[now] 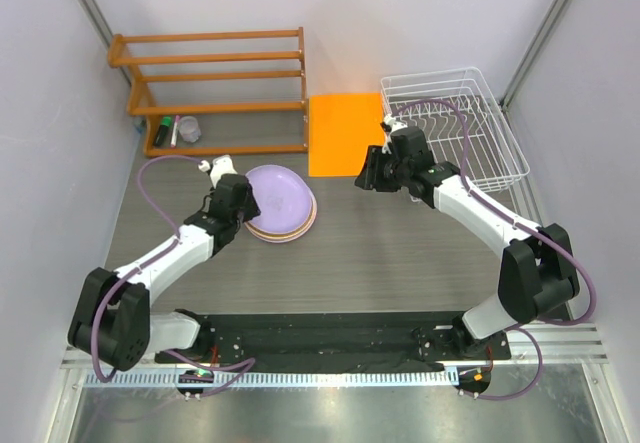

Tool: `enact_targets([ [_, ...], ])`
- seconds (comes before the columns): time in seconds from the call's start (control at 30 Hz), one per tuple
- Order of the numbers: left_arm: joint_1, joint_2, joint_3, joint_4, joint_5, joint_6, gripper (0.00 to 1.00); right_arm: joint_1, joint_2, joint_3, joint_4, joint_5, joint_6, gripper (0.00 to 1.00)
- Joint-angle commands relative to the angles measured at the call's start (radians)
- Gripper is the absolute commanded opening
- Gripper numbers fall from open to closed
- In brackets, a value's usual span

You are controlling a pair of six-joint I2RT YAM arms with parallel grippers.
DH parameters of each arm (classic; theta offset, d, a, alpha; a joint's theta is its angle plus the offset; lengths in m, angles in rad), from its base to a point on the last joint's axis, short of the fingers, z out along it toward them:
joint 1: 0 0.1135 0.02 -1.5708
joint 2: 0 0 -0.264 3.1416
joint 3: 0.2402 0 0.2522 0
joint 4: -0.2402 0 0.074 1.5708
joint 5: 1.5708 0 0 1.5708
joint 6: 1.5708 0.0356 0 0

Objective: Unload the plates from the dish rack

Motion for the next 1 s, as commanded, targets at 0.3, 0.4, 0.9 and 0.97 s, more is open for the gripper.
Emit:
enact_targets([
  [0.3, 0.001, -0.076, 0.072, -0.033, 0.002, 0.049, 0.99, 0.001, -0.029, -0.013, 0.018, 0.248, -0.094, 0.52],
  [0.4, 0.001, -0.102, 0.095, -0.028, 0.014, 0.093, 1.0, 0.001, -0.061, -0.034, 0.027, 0.409, -0.142, 0.55],
  [0.9, 0.001, -0.199, 0.083, 0.056, -0.072, 0.219, 0.99, 0.001, -0.308, -0.476, 0.551, 0.902, -0.236, 0.93],
  [0.97, 0.001, -0.205, 0.025, 0.125, -0.077, 0.258, 0.99, 0.001, -0.322, -0.546, 0.611, 0.965, -0.242, 0.98],
])
